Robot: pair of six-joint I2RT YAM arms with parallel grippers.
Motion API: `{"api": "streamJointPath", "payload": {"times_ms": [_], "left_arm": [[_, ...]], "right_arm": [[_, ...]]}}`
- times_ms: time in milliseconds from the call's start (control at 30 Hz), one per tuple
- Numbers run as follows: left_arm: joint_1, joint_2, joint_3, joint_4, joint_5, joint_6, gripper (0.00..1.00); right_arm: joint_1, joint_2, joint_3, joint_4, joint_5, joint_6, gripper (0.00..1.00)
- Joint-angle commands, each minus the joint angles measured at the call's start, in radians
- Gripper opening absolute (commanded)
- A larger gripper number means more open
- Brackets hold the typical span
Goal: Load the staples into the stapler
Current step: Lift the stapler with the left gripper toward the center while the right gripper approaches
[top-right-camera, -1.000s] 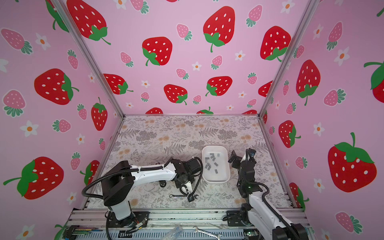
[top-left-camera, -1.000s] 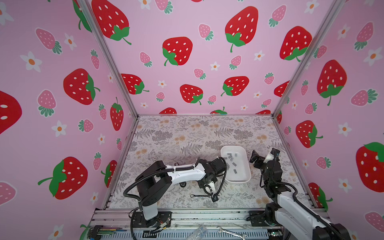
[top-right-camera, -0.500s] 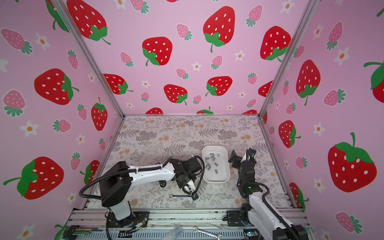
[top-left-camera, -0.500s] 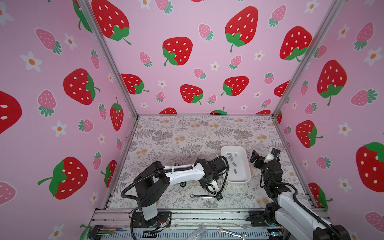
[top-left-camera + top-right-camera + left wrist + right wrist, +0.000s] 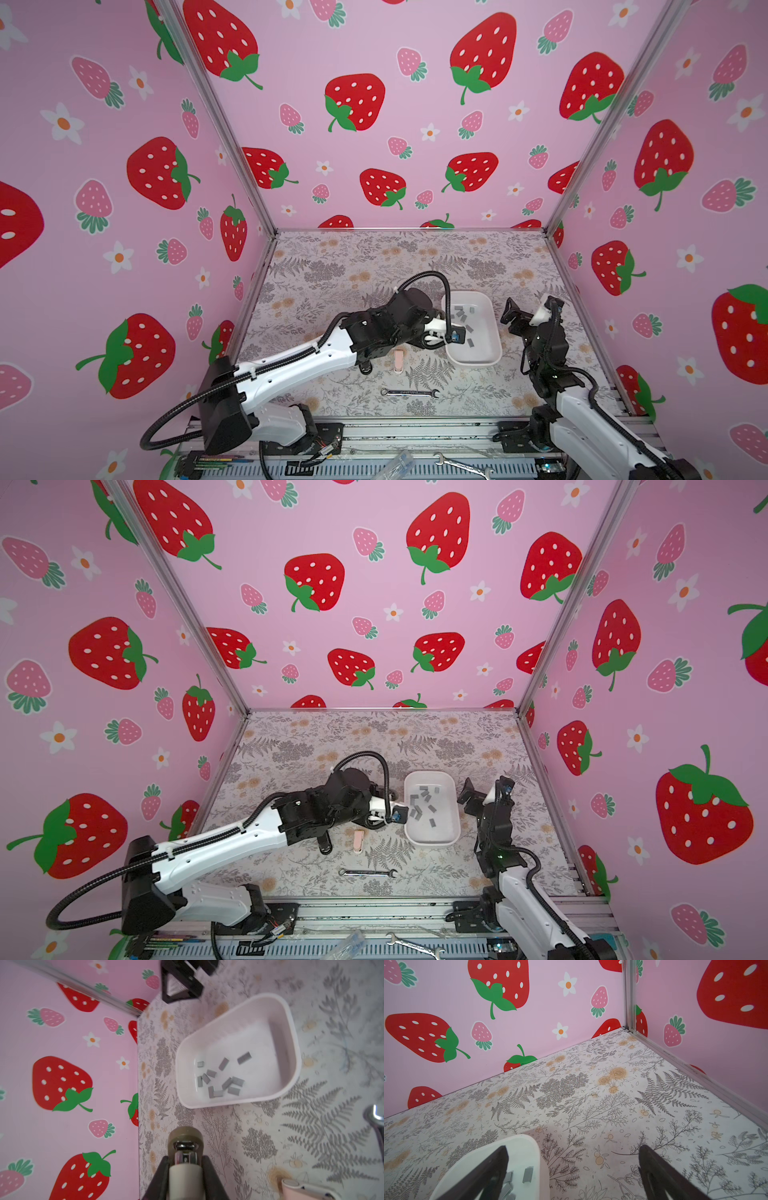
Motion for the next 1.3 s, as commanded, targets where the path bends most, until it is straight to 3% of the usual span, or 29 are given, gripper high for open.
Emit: {"api": "streamJointPath", "payload": {"times_ms": [0,200,333,433,567,633,700,1000,1267], "left_arm": [[0.039,-0.111,-0.054,0.091,0.031,-0.448,0.00],[0.094,-0.297,-0.311,0.248,0.117,-0.793,0.00],[0.163,-0.372,-0.499,0.370,0.197,-0.845,0.00],[0.236,-0.379,-0.628,0.520,0.237,-0.870,0.00],[0.347,-0.315,-0.614,0.508,0.418,-0.851,0.00],[0.347,-0.288,-0.597,0.482,0.428,-0.809,0.00],[0.349,-0.271,-0.597,0.489,0.372,-0.828,0.00],[0.358,-0.087,-0.531,0.523,0.401,-0.795,0.00],[0.346,-0.182,-0.554,0.502,0.478,-0.801,0.00]], "right_arm": [[0.004,-0.025,-0.011,0.002,-0.007,0.001,0.99],[0.004,-0.026,-0.013,0.011,-0.038,-0.012,0.99],[0.005,0.010,0.023,-0.005,-0.090,-0.033,0.98],[0.027,0.025,0.100,-0.116,-0.151,-0.012,0.93],[0.188,0.028,0.178,-0.220,-0.130,-0.001,0.93],[0.276,0.047,0.209,-0.256,-0.085,0.001,0.93],[0.354,0.073,0.235,-0.275,-0.047,0.006,0.93],[0.579,0.086,0.324,-0.344,0.055,0.008,0.93],[0.689,-0.024,0.311,-0.356,0.043,0.051,0.89]]}}
